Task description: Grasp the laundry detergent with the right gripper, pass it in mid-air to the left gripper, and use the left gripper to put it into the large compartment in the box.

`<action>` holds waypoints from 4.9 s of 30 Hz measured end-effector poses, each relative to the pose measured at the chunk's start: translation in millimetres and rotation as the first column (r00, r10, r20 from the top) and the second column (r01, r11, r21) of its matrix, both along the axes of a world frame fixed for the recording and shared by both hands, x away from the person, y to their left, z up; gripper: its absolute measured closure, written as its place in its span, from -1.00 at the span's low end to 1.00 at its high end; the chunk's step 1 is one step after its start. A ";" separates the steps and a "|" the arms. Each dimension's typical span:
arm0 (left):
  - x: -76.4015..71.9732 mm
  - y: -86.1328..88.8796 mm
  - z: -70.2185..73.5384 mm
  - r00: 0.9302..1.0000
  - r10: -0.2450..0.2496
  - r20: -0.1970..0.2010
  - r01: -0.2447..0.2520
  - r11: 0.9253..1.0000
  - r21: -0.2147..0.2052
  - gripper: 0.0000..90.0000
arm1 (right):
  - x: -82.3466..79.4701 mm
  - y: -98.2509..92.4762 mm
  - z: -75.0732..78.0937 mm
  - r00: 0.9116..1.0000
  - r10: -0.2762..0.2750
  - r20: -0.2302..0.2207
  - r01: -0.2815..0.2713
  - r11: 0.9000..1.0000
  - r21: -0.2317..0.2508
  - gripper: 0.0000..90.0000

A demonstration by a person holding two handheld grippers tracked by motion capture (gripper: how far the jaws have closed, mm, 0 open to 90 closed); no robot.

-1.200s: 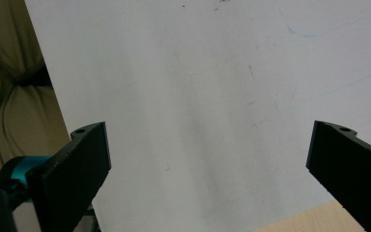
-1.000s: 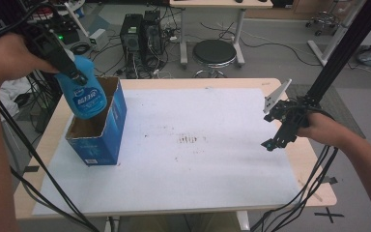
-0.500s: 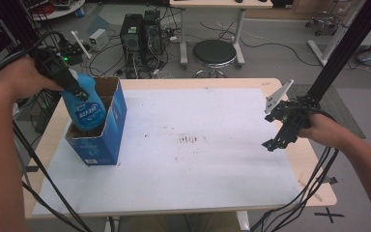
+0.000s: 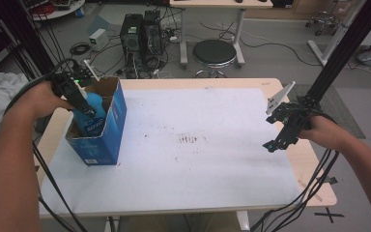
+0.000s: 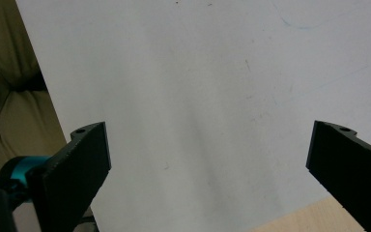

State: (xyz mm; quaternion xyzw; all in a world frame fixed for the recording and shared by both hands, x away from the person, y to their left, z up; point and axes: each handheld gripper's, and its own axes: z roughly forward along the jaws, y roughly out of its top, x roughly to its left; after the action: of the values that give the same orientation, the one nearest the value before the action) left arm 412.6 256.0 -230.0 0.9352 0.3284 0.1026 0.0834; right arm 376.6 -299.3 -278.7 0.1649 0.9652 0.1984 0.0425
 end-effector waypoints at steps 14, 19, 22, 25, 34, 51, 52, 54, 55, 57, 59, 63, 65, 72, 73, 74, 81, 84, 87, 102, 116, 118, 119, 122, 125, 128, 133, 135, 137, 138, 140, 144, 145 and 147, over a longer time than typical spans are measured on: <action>6.1 -0.2 -36.6 1.000 -0.028 -0.012 0.029 0.999 0.020 -0.16 | 0.4 3.4 -3.4 1.000 -0.005 -0.015 0.005 1.000 -0.005 -0.98; 6.7 1.4 -43.7 0.999 -0.034 -0.020 0.035 0.999 0.018 -0.16 | 1.3 3.8 -6.1 1.000 0.000 -0.025 0.000 1.000 0.000 -0.98; 6.9 1.9 -49.3 0.999 -0.037 -0.026 0.038 0.999 0.017 -0.16 | 1.9 4.7 -6.8 1.000 -0.001 -0.025 0.000 1.000 -0.003 -0.98; 7.0 1.8 -54.5 0.998 -0.044 -0.040 0.044 0.999 0.018 -0.16 | 2.5 5.4 -6.9 1.000 0.000 -0.025 0.000 1.000 -0.002 -0.98; 8.6 5.3 -55.8 0.999 -0.035 -0.041 0.035 0.999 0.001 -0.17 | 2.7 6.6 -7.1 1.000 -0.004 -0.021 0.004 1.000 -0.003 -0.98; -3.0 15.2 -21.3 0.999 0.015 0.050 -0.013 0.999 -0.032 -0.49 | -3.0 6.8 -1.5 1.000 0.000 -0.017 0.000 1.000 0.001 -0.98; -4.3 15.3 -19.2 0.998 0.020 0.056 -0.017 0.999 -0.039 -0.49 | -3.2 6.9 -0.8 1.000 0.002 -0.011 -0.002 1.000 0.005 -0.98; -7.1 15.2 -13.1 0.997 0.019 0.071 -0.015 0.998 -0.057 -0.49 | -3.8 6.5 0.6 1.000 0.000 -0.010 0.000 1.000 0.005 -0.98; -8.2 15.0 -10.3 0.997 0.019 0.080 -0.014 0.998 -0.060 -0.49 | -3.9 6.4 1.1 1.000 0.001 -0.007 -0.001 1.000 0.006 -0.98; -10.1 14.9 -4.3 0.996 0.020 0.089 -0.013 0.997 -0.076 -0.49 | -4.7 6.3 1.9 1.000 0.000 -0.006 0.000 1.000 0.007 -0.98; -11.6 14.4 0.1 0.995 0.032 0.099 -0.024 0.996 -0.082 -0.49 | -5.8 6.4 2.3 1.000 -0.001 -0.005 0.001 1.000 0.005 -0.98; -17.8 9.0 14.7 0.992 0.014 0.123 -0.001 0.995 -0.102 -0.49 | -7.5 5.2 3.5 1.000 0.000 0.001 0.000 1.000 0.008 -0.98; -20.5 5.9 21.8 0.990 0.003 0.140 0.012 0.994 -0.110 -0.49 | -8.2 4.0 4.6 1.000 -0.002 0.004 0.002 1.000 0.011 -0.98; -27.3 -31.9 37.5 0.983 -0.107 0.150 0.123 0.987 -0.101 -0.49 | -9.2 5.3 6.3 1.000 0.002 0.010 -0.002 1.000 0.017 -0.98; -27.3 -31.9 37.5 0.983 -0.107 0.150 0.123 0.987 -0.101 -0.49 | -9.2 5.3 6.3 1.000 0.002 0.010 -0.002 1.000 0.017 -0.98; -26.4 -43.5 39.0 0.980 -0.141 0.143 0.154 0.984 -0.088 -0.49 | -10.1 6.6 7.0 1.000 0.001 0.011 -0.002 1.000 0.017 -0.98; -25.0 -72.9 40.1 0.964 -0.232 0.132 0.246 0.964 -0.098 -0.49 | -12.4 6.0 8.2 1.000 -0.005 0.015 0.005 1.000 0.018 -0.98; -21.7 -93.9 37.9 0.952 -0.280 0.122 0.293 0.949 -0.112 -0.49 | -12.3 4.8 9.6 1.000 -0.016 0.026 0.015 0.999 0.029 -0.98; -19.1 -106.5 33.9 0.946 -0.306 0.109 0.318 0.941 -0.114 -0.49 | -12.7 5.2 10.5 0.999 -0.020 0.025 0.019 0.999 0.029 -0.98; -3.8 -151.9 8.8 0.921 -0.385 0.063 0.389 0.919 -0.070 -0.96 | -13.7 13.4 11.2 0.999 -0.012 0.031 0.011 0.999 0.038 -0.98; 12.5 -166.4 -1.9 0.916 -0.397 0.050 0.400 0.914 -0.071 -0.96 | -6.8 18.6 10.1 0.999 -0.038 0.016 0.037 0.998 0.047 -0.98; 15.4 -167.1 -2.5 0.915 -0.402 0.038 0.404 0.913 -0.063 -0.96 | -4.8 20.0 9.6 0.999 -0.034 0.014 0.033 0.999 0.043 -0.98; 16.4 -167.3 -2.3 0.913 -0.408 0.033 0.409 0.911 -0.056 -0.96 | -4.1 20.8 9.4 0.999 -0.034 0.012 0.034 0.999 0.042 -0.98; 18.4 -165.7 -0.4 0.913 -0.406 0.024 0.407 0.912 -0.040 -0.96 | -1.9 23.0 9.7 1.000 -0.030 0.009 0.030 0.999 0.041 -0.98; 19.4 -161.5 2.2 0.916 -0.400 0.032 0.401 0.915 -0.038 -0.96 | -0.8 24.8 10.3 1.000 -0.023 0.007 0.023 0.999 0.044 -0.98; 21.5 -156.4 3.6 0.921 -0.389 0.037 0.390 0.920 -0.038 -0.96 | 0.5 26.1 10.0 1.000 -0.018 0.005 0.018 0.999 0.041 -0.98; 26.3 -150.0 2.1 0.925 -0.380 0.034 0.381 0.924 -0.038 -0.96 | 2.3 27.3 8.7 1.000 -0.015 0.002 0.015 0.999 0.039 -0.98; 27.2 -149.2 1.5 0.922 -0.386 0.035 0.387 0.921 -0.032 -0.96 | 3.0 27.6 8.3 1.000 -0.013 0.000 0.013 0.999 0.040 -0.98; 28.0 -148.8 1.1 0.921 -0.389 0.031 0.390 0.920 -0.034 -0.96 | 3.1 28.0 8.3 1.000 -0.015 -0.002 0.015 0.999 0.037 -0.98; 28.4 -149.1 0.7 0.919 -0.393 0.030 0.394 0.919 -0.028 -0.96 | 3.1 28.0 8.3 1.000 -0.013 -0.001 0.013 0.999 0.037 -0.98; 28.0 -150.4 -0.3 0.917 -0.397 0.022 0.398 0.917 -0.023 -0.96 | 3.0 27.9 8.2 1.000 -0.012 -0.001 0.012 0.999 0.036 -0.98; 27.7 -151.5 0.1 0.917 -0.398 0.022 0.398 0.917 -0.027 -0.96 | 2.6 27.0 8.7 1.000 -0.015 -0.004 0.015 0.999 0.038 -0.98; 27.5 -151.4 0.3 0.918 -0.396 0.024 0.397 0.918 -0.029 -0.96 | 2.5 26.8 8.8 1.000 -0.015 -0.003 0.015 0.999 0.038 -0.98; 27.5 -151.1 0.1 0.917 -0.397 0.022 0.398 0.917 -0.026 -0.96 | 2.2 26.7 8.8 1.000 -0.017 -0.004 0.017 0.999 0.037 -0.98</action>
State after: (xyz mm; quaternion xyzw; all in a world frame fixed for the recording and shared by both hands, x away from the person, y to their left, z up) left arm 440.1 104.9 -229.8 0.9802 0.1325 0.0861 0.1191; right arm 378.8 -272.6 -269.9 0.1741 0.9600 0.2157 0.0391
